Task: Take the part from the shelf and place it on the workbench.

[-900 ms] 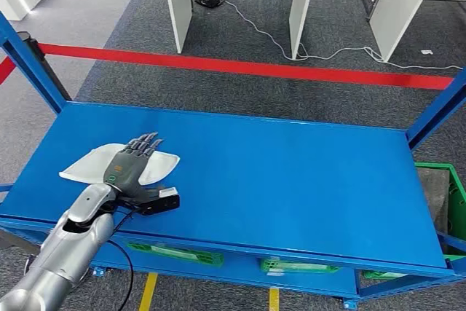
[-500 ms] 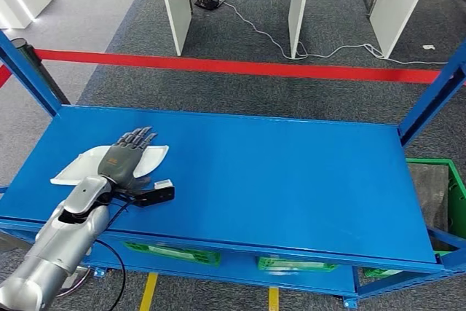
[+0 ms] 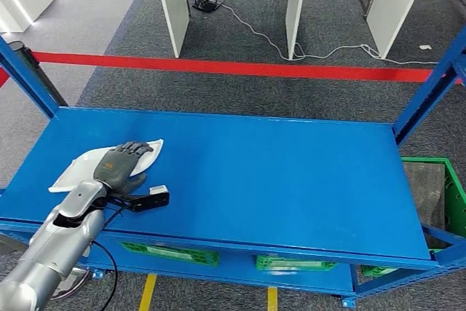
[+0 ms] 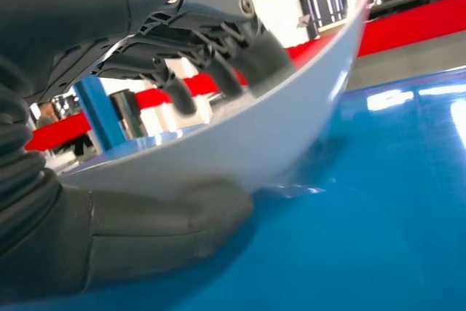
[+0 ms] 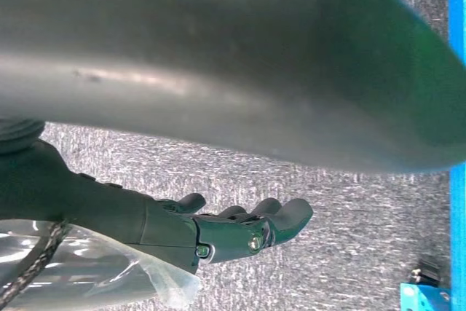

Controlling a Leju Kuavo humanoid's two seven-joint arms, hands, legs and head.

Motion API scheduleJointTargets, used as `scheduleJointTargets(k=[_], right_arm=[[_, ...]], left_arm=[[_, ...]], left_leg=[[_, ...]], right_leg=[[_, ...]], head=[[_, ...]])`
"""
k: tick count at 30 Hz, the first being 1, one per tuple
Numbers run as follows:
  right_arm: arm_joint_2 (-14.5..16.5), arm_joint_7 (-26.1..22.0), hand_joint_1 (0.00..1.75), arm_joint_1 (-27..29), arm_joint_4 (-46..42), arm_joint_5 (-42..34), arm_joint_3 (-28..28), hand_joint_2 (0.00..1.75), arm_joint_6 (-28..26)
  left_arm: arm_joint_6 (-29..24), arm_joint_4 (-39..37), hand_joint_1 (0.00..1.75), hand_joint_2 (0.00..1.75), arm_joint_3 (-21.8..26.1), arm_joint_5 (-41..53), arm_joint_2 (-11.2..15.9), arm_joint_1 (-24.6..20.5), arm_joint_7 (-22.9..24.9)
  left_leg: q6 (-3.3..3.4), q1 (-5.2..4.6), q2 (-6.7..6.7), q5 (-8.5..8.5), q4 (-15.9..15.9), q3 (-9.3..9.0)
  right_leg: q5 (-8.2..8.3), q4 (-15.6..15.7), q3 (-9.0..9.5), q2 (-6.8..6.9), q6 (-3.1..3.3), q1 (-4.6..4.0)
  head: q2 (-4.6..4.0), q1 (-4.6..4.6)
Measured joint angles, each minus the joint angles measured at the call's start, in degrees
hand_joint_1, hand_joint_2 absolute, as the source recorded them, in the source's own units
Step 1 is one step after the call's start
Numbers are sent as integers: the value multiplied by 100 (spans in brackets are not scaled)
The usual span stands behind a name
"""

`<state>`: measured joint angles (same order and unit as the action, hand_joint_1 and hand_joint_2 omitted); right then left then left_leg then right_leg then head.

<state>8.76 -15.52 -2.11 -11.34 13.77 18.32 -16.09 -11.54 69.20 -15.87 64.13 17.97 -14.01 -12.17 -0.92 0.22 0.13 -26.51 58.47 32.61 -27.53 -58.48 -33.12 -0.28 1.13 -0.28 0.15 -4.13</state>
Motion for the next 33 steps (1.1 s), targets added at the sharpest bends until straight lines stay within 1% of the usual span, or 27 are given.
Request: scheduleJointTargets(k=[4, 5, 6, 7, 8, 9, 10, 11, 12, 13, 15, 16, 17, 18, 19, 20, 21, 22, 23, 24, 25, 26, 27, 28, 31, 32, 33], right_arm=[[1, -4, 0, -3, 0, 1, 0, 0, -3], [4, -5, 0, -1, 0, 4, 1, 0, -5], [8, -7, 0, 1, 0, 9, 3, 0, -7], [10, -7, 0, 5, 0, 13, 9, 0, -6], [12, -6, 0, 15, 0, 17, 16, 0, -3], [11, -5, 0, 19, 0, 19, 23, 0, 1], [10, -3, 0, 23, 0, 19, 27, 0, 4], [10, -3, 0, 23, 0, 20, 28, 0, 7], [12, -3, 0, 17, 0, 20, 28, 0, 7], [13, -3, 0, 14, 0, 20, 28, 0, 7], [14, -2, 0, 18, 0, 20, 30, 0, 8], [13, 0, 0, 21, 0, 20, 30, 0, 8], [13, 7, 0, 21, 0, 20, 31, 0, 9], [13, 17, 0, 18, 0, 20, 32, 0, 8], [13, 32, 0, 16, 0, 21, 35, 0, 4], [13, 56, 0, 16, 0, 22, 41, 0, -3], [13, 76, 0, 20, 0, 24, 50, 0, -9], [13, 93, 0, 24, 0, 26, 60, 0, -13], [13, 105, 0, 26, 0, 31, 70, 0, -15], [14, 107, 0, 26, 0, 38, 77, 0, -15], [14, 107, 0, 24, 0, 54, 80, 0, -15], [15, 107, 0, 22, 0, 76, 82, 0, -14], [15, 109, 0, 20, 0, 101, 83, 0, -13], [15, 113, 0, 19, 1, 128, 84, 0, -11], [15, 126, 0, 22, 1, 205, 85, 0, -13], [15, 127, 0, 23, 0, 227, 85, 0, -16], [15, 128, 0, 20, 0, 245, 86, 0, -20]], left_arm=[[-11, 1, 175, 175, 3, -3, 9, 11, -1], [-18, 2, 175, 175, 10, -6, 16, 32, -1], [-27, 7, 175, 175, 21, -9, 23, 50, -2], [-34, 14, 175, 175, 32, -10, 26, 67, -3], [-40, 20, 175, 175, 45, -9, 29, 81, -4], [-45, 26, 175, 175, 58, -8, 29, 80, -5], [-46, 26, 175, 175, 69, -5, 29, 81, -5], [-46, 27, 175, 175, 82, -4, 33, 79, -4], [-46, 27, 175, 175, 92, -4, 37, 78, -4], [-46, 28, 175, 175, 99, -5, 44, 79, -4], [-45, 28, 175, 175, 102, -6, 55, 83, -4], [-45, 28, 175, 175, 103, -7, 60, 86, -4], [-44, 28, 175, 175, 104, -1, 62, 86, 8], [-45, 28, 175, 175, 104, 17, 64, 86, 36], [-46, 28, 175, 175, 102, 50, 62, 87, 78], [-49, 28, 175, 131, 98, 88, 57, 87, 132], [-53, 28, 175, 131, 94, 128, 50, 90, 180], [-58, 28, 175, 131, 90, 160, 40, 93, 214], [-75, 28, 175, 131, 88, 182, 30, 94, 234], [-119, 30, 175, 175, 87, 215, 21, 94, 242], [-218, 37, 175, 175, 87, 272, 16, 98, 247], [-384, 52, 175, 175, 87, 357, 13, 107, 254], [-597, 80, 175, 175, 88, 454, 8, 120, 259], [-838, 118, 175, 175, 90, 546, -5, 146, 263], [-1513, 304, 175, 175, 103, 813, -112, 287, 269], [-1706, 392, 175, 175, 105, 947, -174, 330, 296], [-1876, 500, 175, 175, 103, 1101, -249, 358, 339]], left_leg=[[5, 0, 0, 1, -24, 8], [18, -5, 2, 2, -30, 17], [59, 5, 2, 17, -49, 19], [103, 14, -2, 32, -69, 18], [143, 23, -5, 46, -87, 11], [168, 38, -9, 56, -104, -2], [158, 37, -12, 50, -99, -8], [134, 25, -7, 40, -83, -8], [103, 13, -4, 36, -71, -1], [70, 2, 0, 38, -63, 8], [10, 4, 5, 53, -69, 17], [-18, 14, 5, 34, -53, 21], [-45, 24, 3, -35, 31, 54], [-71, 31, 2, -173, 238, 139], [-94, 35, 1, -360, 565, 279], [-110, 37, 0, -560, 969, 455], [-121, 38, 0, -711, 1346, 618], [-125, 38, 0, -763, 1573, 714], [-119, 38, 0, -695, 1579, 708], [-105, 37, 0, -524, 1349, 594], [-82, 37, 0, -303, 960, 408], [-56, 31, 0, -132, 554, 216], [-32, 23, 0, -28, 227, 71], [-12, 14, 1, 6, 39, -2], [55, 11, 2, 3, -61, -6], [89, 24, 0, 17, -78, -10], [125, 39, -2, 32, -97, -11]], right_leg=[[10, -2, -20, 0, -21, 4], [19, 3, -27, 2, -45, 11], [-36, -67, -72, 4, -87, 18], [-236, -457, -261, 6, -134, 30], [-320, -728, -391, 9, -183, 47], [-346, -866, -451, 11, -219, 62], [-291, -812, -416, 15, -235, 80], [-112, -419, -204, 16, -231, 88], [-45, -151, -58, 13, -214, 91], [-38, -22, 13, 9, -191, 87], [-34, -7, 22, 2, -121, 74], [-20, 2, 23, 4, -83, 75], [-7, 13, 25, 7, -43, 80], [5, 24, 25, 10, -8, 89], [8, 27, 23, 12, 16, 90], [7, 27, 18, 13, 31, 87], [6, 26, 15, 14, 36, 82], [5, 25, 15, 14, 37, 78], [5, 25, 19, 12, 37, 76], [5, 24, 28, 9, 36, 75], [3, 24, 37, 6, 33, 74], [0, 20, 41, 3, 23, 65], [-2, 12, 32, -1, 4, 54], [0, 6, 15, -3, -21, 45], [2, 7, -28, -3, -119, 42], [-47, -46, -61, -2, -153, 43], [-157, -210, -146, -3, -185, 45]], head=[[0, -3], [0, -4], [0, 4], [0, 14], [0, 24], [0, 35], [0, 37], [0, 42], [0, 39], [0, 37], [0, 32], [0, 32], [0, 24], [0, 16], [0, 6], [0, 0], [0, 1], [0, 1], [0, 1], [0, 1], [0, 0], [0, 2], [0, 3], [0, 6], [0, 6], [0, 12], [0, 26]])
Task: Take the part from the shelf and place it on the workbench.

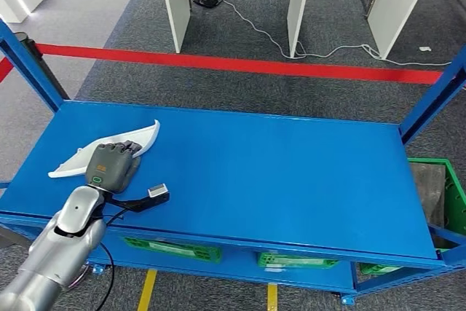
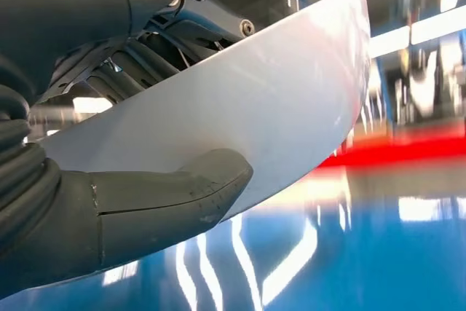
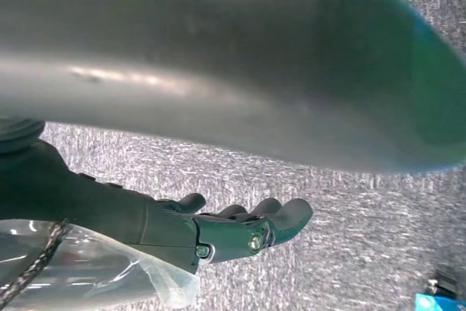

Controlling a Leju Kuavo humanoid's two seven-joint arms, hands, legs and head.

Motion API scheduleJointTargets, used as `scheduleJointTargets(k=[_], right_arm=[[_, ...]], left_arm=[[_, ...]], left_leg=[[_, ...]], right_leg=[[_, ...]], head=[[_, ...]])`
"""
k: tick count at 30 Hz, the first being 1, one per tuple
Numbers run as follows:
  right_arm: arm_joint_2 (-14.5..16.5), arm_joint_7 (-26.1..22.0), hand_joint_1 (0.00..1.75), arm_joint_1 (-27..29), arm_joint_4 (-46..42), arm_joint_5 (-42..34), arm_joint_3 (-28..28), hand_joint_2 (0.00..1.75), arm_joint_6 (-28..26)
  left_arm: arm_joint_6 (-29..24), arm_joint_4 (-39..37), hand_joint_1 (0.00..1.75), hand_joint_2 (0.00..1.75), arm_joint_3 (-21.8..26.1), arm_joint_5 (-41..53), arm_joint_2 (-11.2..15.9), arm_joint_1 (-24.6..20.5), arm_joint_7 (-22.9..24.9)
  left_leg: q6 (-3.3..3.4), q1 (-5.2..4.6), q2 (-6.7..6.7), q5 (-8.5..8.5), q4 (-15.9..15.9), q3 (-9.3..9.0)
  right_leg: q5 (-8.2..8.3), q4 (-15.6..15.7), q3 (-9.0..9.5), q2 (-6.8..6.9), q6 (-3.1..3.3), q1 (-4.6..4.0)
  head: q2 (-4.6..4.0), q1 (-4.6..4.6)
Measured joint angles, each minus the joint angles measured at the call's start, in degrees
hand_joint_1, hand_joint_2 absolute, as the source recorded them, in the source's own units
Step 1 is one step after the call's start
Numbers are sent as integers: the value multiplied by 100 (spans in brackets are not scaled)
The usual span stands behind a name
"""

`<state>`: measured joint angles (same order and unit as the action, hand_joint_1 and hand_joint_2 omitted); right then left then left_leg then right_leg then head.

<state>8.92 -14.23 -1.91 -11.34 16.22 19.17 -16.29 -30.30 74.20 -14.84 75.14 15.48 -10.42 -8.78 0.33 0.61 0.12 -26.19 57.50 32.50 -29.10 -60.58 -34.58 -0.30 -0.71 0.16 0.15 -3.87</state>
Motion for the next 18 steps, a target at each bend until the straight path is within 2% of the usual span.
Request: scheduleJointTargets(k=[1, 3, 4, 5, 6, 8, 9, 10, 11, 13, 14, 15, 16, 18], right_arm=[[0, 3, 0, -4, -1, 16, 2, 0, -5], [0, 20, 0, -5, -1, 54, 14, 0, -17], [0, 33, 0, 0, -1, 73, 23, 0, -22], [0, 46, 0, 4, -1, 86, 34, 0, -25], [0, 55, 0, 5, -1, 91, 46, 0, -25], [0, 51, 0, -3, -1, 79, 86, 0, -27], [2, 45, 0, -7, -1, 70, 112, 0, -31], [3, 41, 0, -8, -1, 64, 140, 0, -37], [5, 40, 0, -7, -1, 61, 164, 0, -47], [11, 40, 0, 0, -1, 61, 203, 0, -65], [16, 40, 0, 1, -1, 61, 217, 0, -71], [22, 41, 0, 0, -1, 61, 228, 0, -75], [30, 41, 0, -3, -1, 61, 240, 0, -81], [39, 37, 0, -4, -1, 59, 274, 0, -111]], left_arm=[[-142, 120, 175, 175, -6, 159, -90, 18, 54], [-342, 399, 175, 175, -56, 452, -289, 39, 164], [-392, 548, 175, 175, -114, 549, -386, 43, 212], [-418, 706, 175, 175, -191, 577, -474, 39, 245], [-421, 865, 175, 175, -289, 517, -564, 26, 252], [-400, 1168, 175, 175, -511, 274, -726, -23, 207], [-395, 1310, 175, 175, -632, 141, -800, -55, 164], [-399, 1442, 175, 175, -749, 36, -863, -84, 123], [-408, 1564, 175, 175, -866, -61, -919, -107, 83], [-422, 1770, 175, 175, -1080, -189, -1016, -126, 28], [-425, 1850, 175, 175, -1164, -214, -1049, -131, 14], [-437, 1918, 175, 175, -1227, -242, -1076, -140, -5], [-465, 1974, 175, 175, -1276, -282, -1094, -148, -38], [-577, 2058, 175, 175, -1372, -394, -1138, -141, -128]], left_leg=[[27, 9, -3, 9, -10, 1], [56, 3, -1, 10, -9, 12], [59, -1, -1, 8, -7, 12], [61, -3, 0, 7, -6, 10], [60, -4, 1, 4, -5, 5], [50, -9, 2, -1, 5, -8], [36, -21, 4, -4, 22, -2], [16, -31, 5, -1, 38, 12], [-10, -39, 5, 6, 48, 29], [-64, -38, 5, 8, 63, 53], [-93, -34, 3, -45, 104, 67], [-120, -30, 3, -164, 226, 106], [-148, -24, 2, -351, 463, 186], [-188, -13, 2, -789, 1188, 427]], right_leg=[[-156, -276, -139, 1, -27, 7], [-494, -1049, -511, 3, -70, 18], [-557, -1313, -645, 5, -83, 21], [-514, -1385, -690, 5, -90, 20], [-360, -1209, -613, 6, -86, 20], [36, -434, -242, 10, -60, 18], [160, -80, -59, 11, -42, 14], [217, 136, 52, 10, -26, 8], [218, 215, 95, 7, -8, -1], [238, 226, 91, 3, 50, 2], [256, 237, 85, 4, 88, 12], [277, 253, 76, 8, 126, 25], [297, 267, 64, 14, 157, 36], [329, 264, 18, 20, 184, 30]], head=[[0, 10], [0, 28], [0, 27], [0, 28], [0, 28], [0, 28], [0, 26], [0, 22], [0, 21], [0, 21], [0, 19], [0, 10], [0, 2], [0, -13]])
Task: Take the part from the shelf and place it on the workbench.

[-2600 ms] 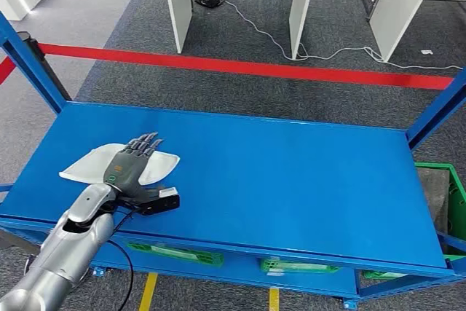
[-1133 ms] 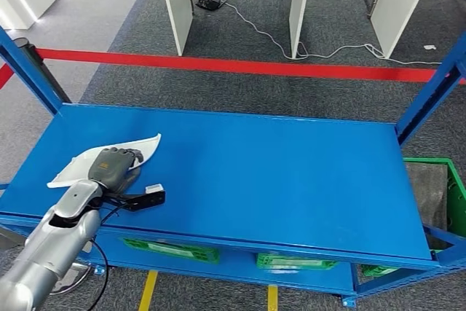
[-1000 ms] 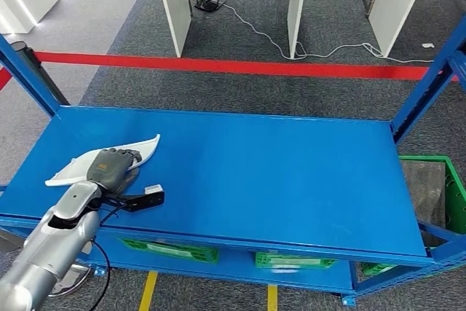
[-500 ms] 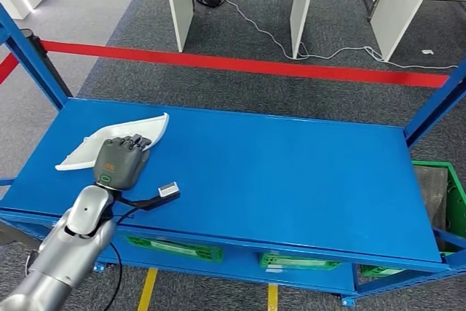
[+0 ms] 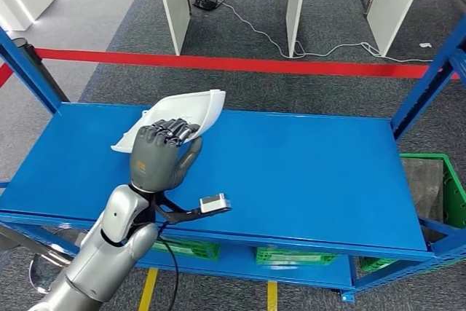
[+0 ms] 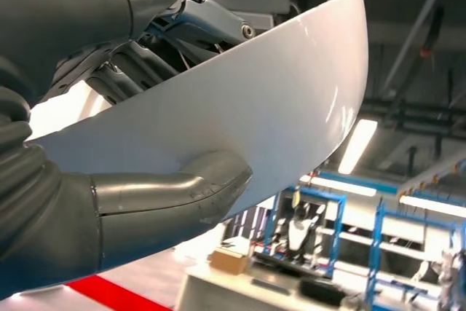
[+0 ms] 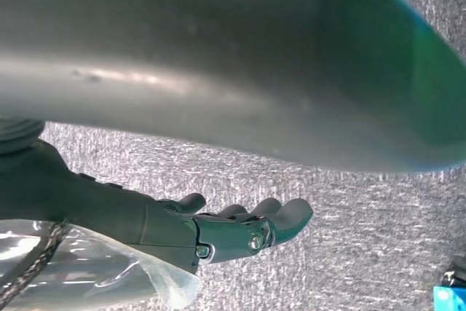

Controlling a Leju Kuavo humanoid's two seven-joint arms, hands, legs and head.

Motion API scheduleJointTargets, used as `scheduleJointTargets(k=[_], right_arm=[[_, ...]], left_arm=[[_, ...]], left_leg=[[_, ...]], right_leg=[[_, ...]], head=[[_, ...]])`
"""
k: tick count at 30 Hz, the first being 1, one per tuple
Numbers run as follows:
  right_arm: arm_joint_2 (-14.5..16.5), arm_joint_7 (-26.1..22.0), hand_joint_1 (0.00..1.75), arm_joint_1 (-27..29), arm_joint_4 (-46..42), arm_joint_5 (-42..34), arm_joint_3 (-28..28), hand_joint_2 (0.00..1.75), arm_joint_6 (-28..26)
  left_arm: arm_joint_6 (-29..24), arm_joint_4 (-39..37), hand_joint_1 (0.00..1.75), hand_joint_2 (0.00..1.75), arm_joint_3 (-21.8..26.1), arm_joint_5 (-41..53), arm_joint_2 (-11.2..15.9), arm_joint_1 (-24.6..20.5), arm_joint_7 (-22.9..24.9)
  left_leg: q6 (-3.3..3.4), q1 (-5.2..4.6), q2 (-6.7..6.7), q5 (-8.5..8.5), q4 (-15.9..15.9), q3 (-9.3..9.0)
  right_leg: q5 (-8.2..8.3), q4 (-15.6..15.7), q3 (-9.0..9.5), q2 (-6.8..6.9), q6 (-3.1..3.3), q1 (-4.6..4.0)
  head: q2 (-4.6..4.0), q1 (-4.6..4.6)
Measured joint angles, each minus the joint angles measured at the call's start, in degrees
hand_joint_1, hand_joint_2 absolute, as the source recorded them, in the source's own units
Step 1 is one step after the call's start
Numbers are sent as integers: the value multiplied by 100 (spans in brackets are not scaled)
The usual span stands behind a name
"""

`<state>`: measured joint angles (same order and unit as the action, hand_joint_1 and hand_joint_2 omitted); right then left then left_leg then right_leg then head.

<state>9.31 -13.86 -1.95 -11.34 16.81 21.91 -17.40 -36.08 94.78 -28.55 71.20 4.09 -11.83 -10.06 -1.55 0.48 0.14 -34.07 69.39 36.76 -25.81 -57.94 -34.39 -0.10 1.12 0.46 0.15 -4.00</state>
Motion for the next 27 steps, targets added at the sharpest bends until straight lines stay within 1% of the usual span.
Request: scheduleJointTargets(k=[1, 2, 3, 4, 5, 6, 7, 8, 10, 11, 12, 13, 14, 15, 16, 17, 18, 19, 20, 21, 22, 23, 24, 26, 27], right_arm=[[3, -6, 0, 5, 0, -1, 24, 0, -22], [5, -21, 0, 10, 0, -2, 46, 0, -47], [7, -46, 0, 12, 0, 0, 67, 0, -68], [13, -81, 0, 11, 0, 8, 82, 0, -82], [22, -125, 0, 9, 0, 19, 93, 0, -91], [33, -168, 0, 8, 0, 33, 104, 0, -97], [43, -212, 0, 11, 0, 53, 114, 0, -103], [52, -253, 0, 18, 0, 77, 122, 0, -107], [67, -335, 0, 36, 0, 142, 138, 0, -115], [73, -378, 0, 42, 0, 184, 142, 0, -119], [75, -425, 0, 46, 0, 227, 143, 0, -125], [75, -470, 0, 49, 0, 275, 143, 0, -131], [74, -508, 0, 52, 0, 316, 143, 0, -138], [74, -545, 0, 59, 0, 351, 143, 0, -145], [74, -574, 0, 68, 0, 384, 143, 0, -151], [74, -600, 0, 76, 0, 413, 143, 0, -156], [74, -622, 0, 83, 0, 442, 143, 0, -162], [74, -642, 0, 86, 0, 475, 143, 0, -171], [74, -657, 0, 84, 0, 508, 143, 0, -188], [75, -669, 0, 78, 0, 540, 143, 0, -213], [77, -676, 0, 72, 0, 567, 143, 0, -240], [80, -679, 0, 69, 0, 586, 143, 0, -269], [82, -680, 0, 68, 0, 597, 144, 0, -292], [89, -681, 0, 82, 0, 607, 145, 0, -321], [93, -681, 0, 88, 0, 610, 148, 0, -331]], left_arm=[[-71, 32, 175, 175, -56, -47, -26, 26, -46], [-135, 61, 175, 175, -114, -83, -60, 58, -83], [-191, 89, 175, 175, -172, -121, -99, 96, -120], [-238, 122, 175, 175, -223, -173, -149, 144, -173], [-279, 174, 175, 175, -262, -252, -210, 210, -255], [-311, 232, 175, 175, -292, -346, -279, 300, -374], [-336, 294, 175, 175, -304, -438, -354, 417, -521], [-351, 357, 175, 175, -303, -522, -433, 554, -679], [-366, 445, 175, 175, -284, -650, -569, 823, -1001], [-368, 481, 175, 175, -269, -717, -628, 930, -1155], [-369, 519, 175, 175, -243, -790, -691, 1032, -1313], [-371, 562, 175, 175, -202, -880, -756, 1142, -1470], [-373, 603, 175, 175, -147, -983, -823, 1271, -1625], [-375, 638, 175, 175, -86, -1086, -886, 1409, -1761], [-376, 659, 175, 175, -26, -1196, -935, 1537, -1885], [-376, 674, 175, 175, 30, -1307, -982, 1650, -1992], [-376, 691, 175, 175, 82, -1423, -1028, 1752, -2090], [-377, 712, 175, 175, 134, -1552, -1073, 1851, -2186], [-377, 734, 175, 175, 180, -1660, -1115, 1941, -2266], [-377, 755, 175, 175, 222, -1745, -1152, 2020, -2330], [-377, 775, 175, 175, 260, -1800, -1184, 2086, -2374], [-378, 792, 175, 175, 293, -1826, -1214, 2146, -2403], [-378, 809, 175, 175, 327, -1846, -1240, 2205, -2426], [-380, 833, 175, 175, 391, -1877, -1270, 2316, -2460], [-380, 843, 175, 175, 423, -1896, -1275, 2368, -2476]], left_leg=[[-10, 3, 0, -142, 304, 87], [-10, 2, 0, -182, 436, 97], [0, 2, 0, -112, 337, -2], [21, 1, 0, 44, 11, -210], [52, -6, -1, 192, -429, -469], [83, -18, -3, 311, -825, -691], [112, -35, -3, 380, -1101, -838], [141, -56, -4, 398, -1228, -896], [204, -83, -3, 466, -1256, -872], [240, -78, -9, 520, -1277, -854], [277, -66, -16, 582, -1300, -819], [308, -49, -25, 646, -1324, -770], [329, -41, -36, 700, -1325, -710], [343, -40, -42, 749, -1321, -637], [347, -41, -48, 798, -1314, -562], [343, -42, -52, 846, -1305, -490], [331, -41, -52, 889, -1295, -423], [314, -39, -51, 928, -1283, -361], [292, -36, -48, 963, -1267, -312], [263, -42, -45, 993, -1249, -267], [232, -48, -42, 1023, -1231, -235], [199, -57, -40, 1053, -1214, -216], [167, -61, -38, 1084, -1205, -203], [107, -46, -29, 1109, -1182, -192], [78, -36, -23, 1026, -1124, -167]], right_leg=[[21, -2, -30, 3, 4, -5], [47, -5, -62, 7, 5, -11], [76, -8, -97, 9, 3, -17], [106, -10, -128, 10, 0, -23], [137, -12, -152, 10, -7, -27], [168, -15, -172, 8, -22, -36], [198, -15, -184, 6, -49, -39], [225, -12, -190, 6, -82, -36], [292, 18, -193, 11, -164, -20], [282, 14, -211, 9, -198, -11], [179, -59, -262, 6, -228, -6], [-22, -248, -346, 4, -255, -2], [-307, -564, -456, 3, -276, 11], [-590, -950, -569, 6, -299, 18], [-789, -1312, -645, 8, -322, 25], [-872, -1544, -653, 8, -340, 29], [-834, -1562, -557, 9, -352, 34], [-714, -1359, -345, 10, -357, 40], [-578, -975, -40, 11, -358, 49], [-520, -526, 288, 6, -358, 54], [-496, -170, 540, -7, -338, 51], [-520, 57, 673, -20, -314, 46], [-553, 138, 704, -34, -282, 33], [-506, 137, 628, -25, -187, 25], [-471, 137, 596, -10, -131, 26]], head=[[0, 0], [0, -1], [0, -1], [0, 1], [0, 1], [0, 3], [0, 3], [0, 5], [0, 6], [0, 8], [0, 16], [0, 30], [0, 39], [0, 50], [0, 53], [0, 52], [0, 53], [0, 52], [0, 52], [0, 53], [0, 47], [0, 46], [0, 42], [0, 43], [0, 36]])
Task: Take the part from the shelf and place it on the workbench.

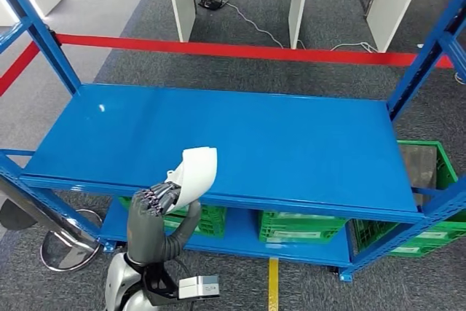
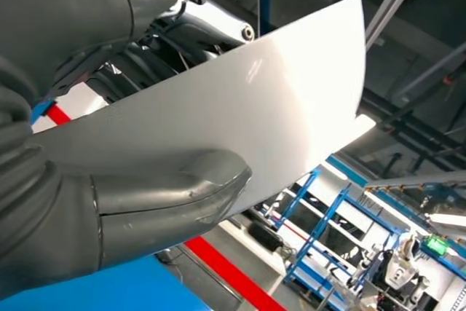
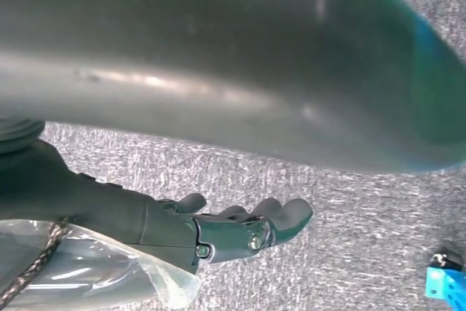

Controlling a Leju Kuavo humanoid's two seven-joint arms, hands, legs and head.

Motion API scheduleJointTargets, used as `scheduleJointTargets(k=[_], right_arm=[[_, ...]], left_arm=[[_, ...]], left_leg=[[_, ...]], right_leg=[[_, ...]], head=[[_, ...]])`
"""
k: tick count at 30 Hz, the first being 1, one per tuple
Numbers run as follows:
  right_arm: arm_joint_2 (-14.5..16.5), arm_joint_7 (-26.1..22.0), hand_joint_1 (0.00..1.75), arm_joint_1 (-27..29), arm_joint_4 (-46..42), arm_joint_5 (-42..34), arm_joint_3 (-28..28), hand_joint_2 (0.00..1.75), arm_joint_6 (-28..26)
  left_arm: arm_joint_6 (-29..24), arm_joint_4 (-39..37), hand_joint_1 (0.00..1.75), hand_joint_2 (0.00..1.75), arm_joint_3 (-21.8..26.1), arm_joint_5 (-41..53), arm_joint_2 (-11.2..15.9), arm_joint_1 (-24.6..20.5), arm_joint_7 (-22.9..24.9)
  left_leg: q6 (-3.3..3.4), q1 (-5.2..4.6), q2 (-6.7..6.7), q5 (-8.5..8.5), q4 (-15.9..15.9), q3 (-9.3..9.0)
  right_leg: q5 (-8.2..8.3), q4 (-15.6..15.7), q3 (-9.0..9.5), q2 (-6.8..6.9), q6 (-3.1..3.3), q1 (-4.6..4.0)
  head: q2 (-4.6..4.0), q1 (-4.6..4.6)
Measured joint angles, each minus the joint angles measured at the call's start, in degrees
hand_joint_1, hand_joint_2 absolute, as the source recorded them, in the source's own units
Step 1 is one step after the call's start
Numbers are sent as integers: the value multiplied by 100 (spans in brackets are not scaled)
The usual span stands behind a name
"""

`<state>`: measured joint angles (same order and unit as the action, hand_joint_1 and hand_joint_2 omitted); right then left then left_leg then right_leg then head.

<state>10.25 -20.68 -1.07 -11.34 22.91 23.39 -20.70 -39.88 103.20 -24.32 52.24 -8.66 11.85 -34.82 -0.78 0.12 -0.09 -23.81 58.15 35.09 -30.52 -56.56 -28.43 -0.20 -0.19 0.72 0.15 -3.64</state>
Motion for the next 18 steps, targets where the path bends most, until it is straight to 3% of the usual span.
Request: scheduleJointTargets(k=[2, 4, 5, 6, 7, 9, 10, 12, 15, 16, 18], right_arm=[[11, -1, 0, 14, 0, 2, 9, 0, -21], [15, -9, 0, 22, 0, -1, 25, 0, -44], [16, -21, 0, 26, 0, -8, 36, 0, -57], [18, -41, 0, 27, 0, -18, 46, 0, -77], [27, -67, 0, 26, 0, -33, 61, 0, -108], [69, -109, 0, 17, -1, -61, 87, 0, -174], [96, -119, 0, 12, -2, -70, 98, 0, -200], [135, -120, 0, 4, -3, -76, 114, 0, -222], [161, -155, 0, 4, -5, -78, 147, 0, -231], [166, -193, 0, 5, -6, -79, 157, 0, -227], [167, -288, 0, -1, -9, -87, 182, 0, -217]], left_arm=[[-1, 20, 175, 175, 59, -38, -1, 85, -27], [-1, 39, 175, 175, 108, -64, -2, 142, -42], [-1, 44, 175, 175, 125, -79, -2, 165, -50], [-1, 48, 175, 175, 137, -98, -2, 185, -60], [-1, 52, 175, 175, 149, -123, -2, 203, -74], [-1, 70, 175, 175, 171, -167, -4, 221, -99], [-1, 84, 175, 175, 181, -178, -9, 223, -108], [-1, 107, 175, 175, 198, -183, -24, 225, -116], [-2, 124, 175, 175, 228, -215, -38, 235, -121], [-2, 128, 175, 175, 234, -233, -42, 235, -123], [-2, 131, 175, 175, 238, -236, -48, 231, -122]], left_leg=[[-55, 15, 9, -472, 425, 123], [-88, 17, 10, -1037, 1158, 287], [-92, 17, 10, -1169, 1456, 319], [-85, 17, 9, -1174, 1588, 272], [-67, 15, 9, -1073, 1510, 125], [10, 0, 10, -781, 740, -432], [55, -13, 11, -712, 289, -713], [122, -53, 12, -713, -218, -986], [195, -70, 0, -599, -301, -919], [227, -56, -10, -532, -317, -864], [276, -34, -27, -395, -328, -715]], right_leg=[[97, 10, -100, 38, 94, 9], [205, 1, -214, 55, 124, -5], [263, -8, -279, 62, 127, -16], [320, -18, -345, 68, 127, -29], [371, -29, -417, 72, 124, -42], [454, -51, -524, 69, 111, -66], [492, -59, -560, 66, 94, -79], [575, -64, -603, 71, 36, -78], [657, -55, -655, 72, -69, -60], [554, -125, -712, 62, -99, -59], [60, -588, -896, 41, -150, -45]], head=[[0, -13], [0, -26], [0, -26], [0, -26], [0, -27], [0, -26], [0, -23], [0, -22], [0, -20], [0, -13], [0, 2]])
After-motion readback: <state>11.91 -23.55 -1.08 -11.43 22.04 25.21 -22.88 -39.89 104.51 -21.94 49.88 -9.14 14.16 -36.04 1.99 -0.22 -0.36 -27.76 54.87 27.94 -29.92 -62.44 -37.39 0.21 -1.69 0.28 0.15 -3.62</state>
